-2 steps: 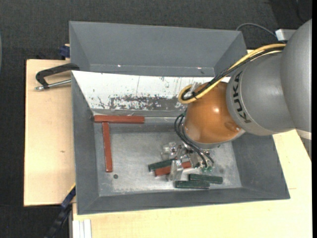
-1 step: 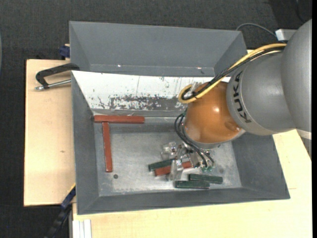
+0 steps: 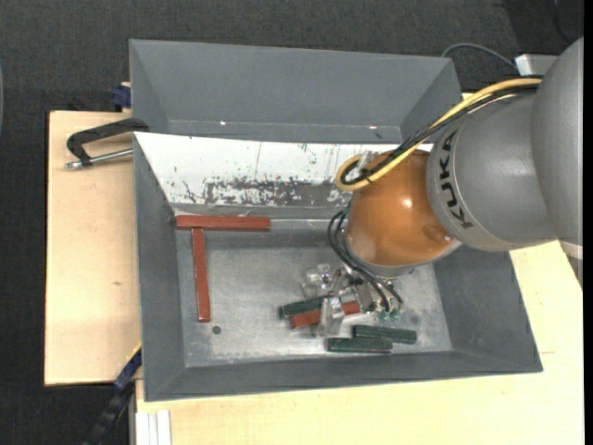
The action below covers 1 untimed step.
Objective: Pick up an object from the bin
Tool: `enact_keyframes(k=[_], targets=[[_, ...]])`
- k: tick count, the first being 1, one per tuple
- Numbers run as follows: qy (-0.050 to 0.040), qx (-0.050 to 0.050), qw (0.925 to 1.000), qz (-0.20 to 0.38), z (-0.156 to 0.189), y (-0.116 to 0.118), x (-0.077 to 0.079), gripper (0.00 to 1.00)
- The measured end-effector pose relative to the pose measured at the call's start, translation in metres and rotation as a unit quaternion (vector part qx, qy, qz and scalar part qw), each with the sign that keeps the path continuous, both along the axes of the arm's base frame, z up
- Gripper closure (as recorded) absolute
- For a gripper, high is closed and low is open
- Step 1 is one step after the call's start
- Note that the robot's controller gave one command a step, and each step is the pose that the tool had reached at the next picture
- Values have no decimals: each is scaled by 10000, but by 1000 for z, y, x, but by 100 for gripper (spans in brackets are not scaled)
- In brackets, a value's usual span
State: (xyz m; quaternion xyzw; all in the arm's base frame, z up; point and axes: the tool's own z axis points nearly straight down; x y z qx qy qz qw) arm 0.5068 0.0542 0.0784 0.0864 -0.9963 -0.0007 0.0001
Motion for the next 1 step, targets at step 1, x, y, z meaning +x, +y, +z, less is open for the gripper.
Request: enact_keyframes(k=[1], targets=[[-18, 2, 10000, -2, 9, 0, 1, 100]])
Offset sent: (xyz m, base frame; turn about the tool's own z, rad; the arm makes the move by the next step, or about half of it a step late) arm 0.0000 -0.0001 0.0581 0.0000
